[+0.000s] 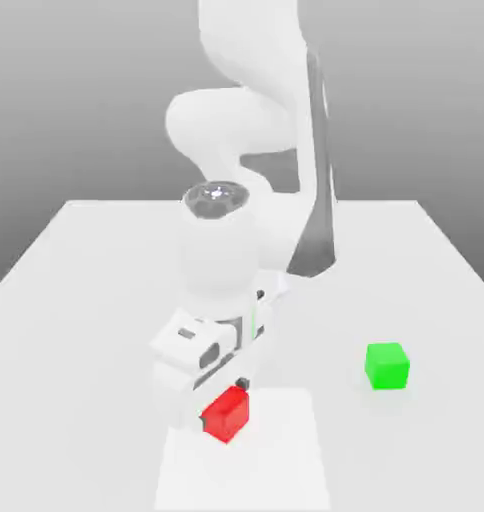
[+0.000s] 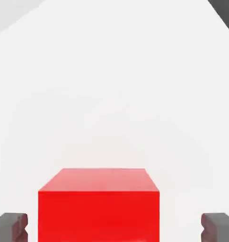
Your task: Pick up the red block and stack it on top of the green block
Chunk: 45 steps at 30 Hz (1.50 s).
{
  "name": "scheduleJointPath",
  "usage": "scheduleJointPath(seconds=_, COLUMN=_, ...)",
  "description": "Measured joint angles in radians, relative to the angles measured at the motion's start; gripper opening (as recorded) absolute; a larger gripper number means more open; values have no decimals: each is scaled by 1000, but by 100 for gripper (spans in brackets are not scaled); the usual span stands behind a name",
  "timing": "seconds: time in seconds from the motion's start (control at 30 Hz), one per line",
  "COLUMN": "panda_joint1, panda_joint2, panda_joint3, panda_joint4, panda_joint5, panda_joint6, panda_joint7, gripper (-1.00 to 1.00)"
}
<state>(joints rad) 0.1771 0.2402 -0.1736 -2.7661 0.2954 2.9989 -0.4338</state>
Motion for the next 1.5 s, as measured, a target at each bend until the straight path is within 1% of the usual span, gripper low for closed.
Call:
scheduleJointPath(seconds=0.03, panda_joint1=-8, panda_joint2=8, panda_joint3=10, panda_joint4=0, panda_joint5=8, panda_joint6=8, panda_joint7=-5, gripper=-100)
scheduleJointPath(seconds=0.23, panda_joint1=-13, panda_joint2=12, panda_joint3=15, panda_joint4=0, panda_joint5=8, panda_joint6=9, panda_joint7=-5, gripper=-100)
scheduleJointPath(seconds=0.3, panda_joint1=-1, panda_joint2=-4, panda_joint3=-2, panda_joint4=0, panda_joint5=-9, panda_joint6=-5, panda_joint7=6, gripper=-100)
scheduleJointPath(seconds=0.43, panda_joint1=34, panda_joint2=-60, panda_joint3=-54, panda_joint4=-1, panda_joint5=-75, panda_joint6=-55, panda_joint7=52, gripper=-100)
scheduleJointPath(seconds=0.63, panda_joint1=56, panda_joint2=-144, panda_joint3=-103, panda_joint4=-10, panda_joint5=-182, panda_joint6=-124, panda_joint7=129, gripper=-100)
scheduleJointPath(seconds=0.93, panda_joint1=47, panda_joint2=-247, panda_joint3=-122, panda_joint4=-42, panda_joint5=-299, panda_joint6=-198, panda_joint7=219, gripper=-100)
scheduleJointPath(seconds=1.0, panda_joint1=51, panda_joint2=-262, panda_joint3=-102, panda_joint4=-50, panda_joint5=-292, panda_joint6=-208, panda_joint7=214, gripper=-100)
scheduleJointPath(seconds=1.07, panda_joint1=114, panda_joint2=-275, panda_joint3=-74, panda_joint4=-57, panda_joint5=-273, panda_joint6=-218, panda_joint7=199, gripper=-100)
scheduleJointPath(seconds=1.27, panda_joint1=232, panda_joint2=-319, panda_joint3=-18, panda_joint4=-77, panda_joint5=-232, panda_joint6=-247, panda_joint7=166, gripper=-100)
scheduleJointPath(seconds=1.5, panda_joint1=338, panda_joint2=-379, panda_joint3=75, panda_joint4=-101, panda_joint5=-222, panda_joint6=-280, panda_joint7=153, gripper=-100)
